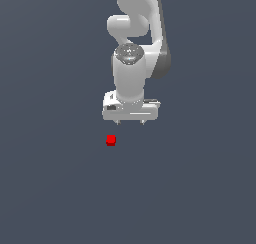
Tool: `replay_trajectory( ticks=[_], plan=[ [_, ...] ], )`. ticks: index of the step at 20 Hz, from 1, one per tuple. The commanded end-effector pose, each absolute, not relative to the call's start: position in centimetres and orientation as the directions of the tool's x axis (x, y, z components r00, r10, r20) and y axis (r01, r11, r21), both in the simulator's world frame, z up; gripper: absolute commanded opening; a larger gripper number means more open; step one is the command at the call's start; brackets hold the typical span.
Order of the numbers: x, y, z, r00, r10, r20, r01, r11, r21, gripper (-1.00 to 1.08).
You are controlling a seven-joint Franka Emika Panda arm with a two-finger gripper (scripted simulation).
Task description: Pick up the red cube and move it to a goal position.
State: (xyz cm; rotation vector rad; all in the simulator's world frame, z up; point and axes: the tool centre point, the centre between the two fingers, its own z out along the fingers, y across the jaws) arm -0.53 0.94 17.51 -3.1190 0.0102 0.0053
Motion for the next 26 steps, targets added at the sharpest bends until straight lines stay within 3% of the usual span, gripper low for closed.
replay_trajectory(
  ticks=[1, 9, 26],
  plan=[
    [-0.5, 0.9, 17.5, 1.000, -0.006, -0.003, -0.007, -1.000, -0.023, 1.00],
    [-0.6, -0.3, 15.4, 1.000, -0.012, -0.003, -0.012, -1.000, -0.019, 1.00],
    [-0.6, -7.7, 3.2, 0.999, -0.044, 0.000, -0.044, -0.999, -0.001, 1.00]
  ],
)
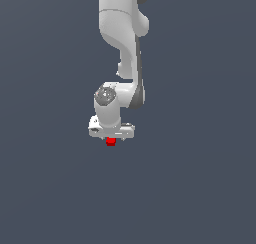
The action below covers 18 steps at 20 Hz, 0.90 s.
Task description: Pick up the red cube and move it to a goal position.
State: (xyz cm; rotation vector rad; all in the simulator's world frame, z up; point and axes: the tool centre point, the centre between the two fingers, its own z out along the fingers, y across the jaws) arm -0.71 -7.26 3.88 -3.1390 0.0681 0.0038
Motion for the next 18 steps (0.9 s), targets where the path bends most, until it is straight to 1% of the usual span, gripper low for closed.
replay_trajectory(
  ticks=[1, 7, 8, 18],
  plan=[
    [-0.61, -7.90, 2.84, 0.999, -0.045, 0.000, -0.045, -0.999, 0.000, 1.00],
    [-0.49, -8.42, 1.98, 0.999, -0.048, 0.000, -0.048, -0.999, 0.000, 1.00],
    [-0.49, -8.42, 1.98, 0.999, -0.048, 0.000, -0.048, -0.999, 0.000, -1.00],
    [-0.52, -8.45, 2.00, 0.999, -0.048, -0.001, -0.048, -0.999, 0.000, -1.00]
  ],
)
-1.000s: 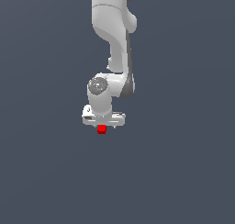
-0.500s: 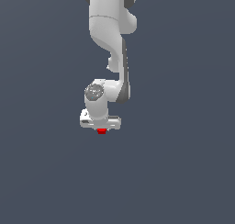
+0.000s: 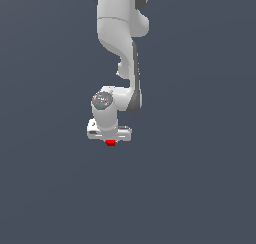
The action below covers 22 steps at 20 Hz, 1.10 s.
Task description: Pick up the red cube and move it to a goal position.
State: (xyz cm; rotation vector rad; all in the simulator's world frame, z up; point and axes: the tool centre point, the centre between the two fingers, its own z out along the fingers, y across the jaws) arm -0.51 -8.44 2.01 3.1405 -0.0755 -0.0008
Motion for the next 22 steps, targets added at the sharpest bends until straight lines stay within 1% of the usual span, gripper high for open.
replay_trajectory(
  ticks=[1, 6, 11, 16, 22],
  plan=[
    [-0.5, -8.4, 2.0, 0.999, -0.048, -0.001, -0.048, -0.999, 0.000, -1.00],
    [-0.7, -7.8, 2.8, 0.999, -0.048, -0.001, -0.048, -0.999, 0.000, -1.00],
    [-1.1, -6.3, 4.8, 0.999, -0.048, -0.001, -0.048, -0.999, 0.000, -1.00],
    [-1.8, -3.8, 8.1, 0.999, -0.048, -0.001, -0.048, -0.999, 0.000, -1.00],
    [-2.9, 0.2, 13.5, 0.999, -0.048, 0.000, -0.048, -0.999, 0.001, -1.00]
  ],
)
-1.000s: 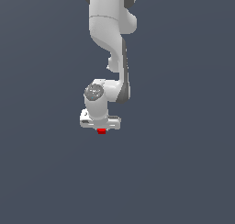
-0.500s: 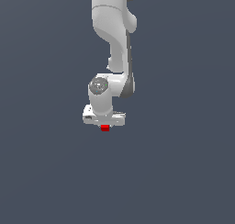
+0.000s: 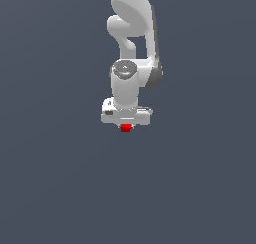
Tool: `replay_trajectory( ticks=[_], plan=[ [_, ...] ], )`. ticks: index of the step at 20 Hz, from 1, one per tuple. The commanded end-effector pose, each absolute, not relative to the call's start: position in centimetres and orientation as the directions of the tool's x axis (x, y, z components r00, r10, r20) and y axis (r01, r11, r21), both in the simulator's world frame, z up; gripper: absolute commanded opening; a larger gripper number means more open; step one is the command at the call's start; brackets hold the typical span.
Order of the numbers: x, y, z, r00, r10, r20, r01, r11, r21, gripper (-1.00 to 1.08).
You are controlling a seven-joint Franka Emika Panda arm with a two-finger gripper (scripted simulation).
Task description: Pick up the red cube and move it to a goal position.
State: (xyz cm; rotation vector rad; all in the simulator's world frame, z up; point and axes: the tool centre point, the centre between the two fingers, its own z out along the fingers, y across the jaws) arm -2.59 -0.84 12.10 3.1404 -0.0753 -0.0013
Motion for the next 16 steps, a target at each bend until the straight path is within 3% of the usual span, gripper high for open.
replay_trajectory(
  ticks=[1, 9, 16],
  plan=[
    [-3.0, 0.8, 14.3, 0.999, -0.048, 0.000, -0.048, -0.999, 0.001, -1.00],
    [-3.8, 4.4, 19.3, 0.999, -0.048, 0.000, -0.048, -0.999, 0.001, -1.00],
    [-3.9, 5.5, 20.7, 0.999, -0.048, 0.000, -0.048, -0.999, 0.001, -1.00]
  ],
)
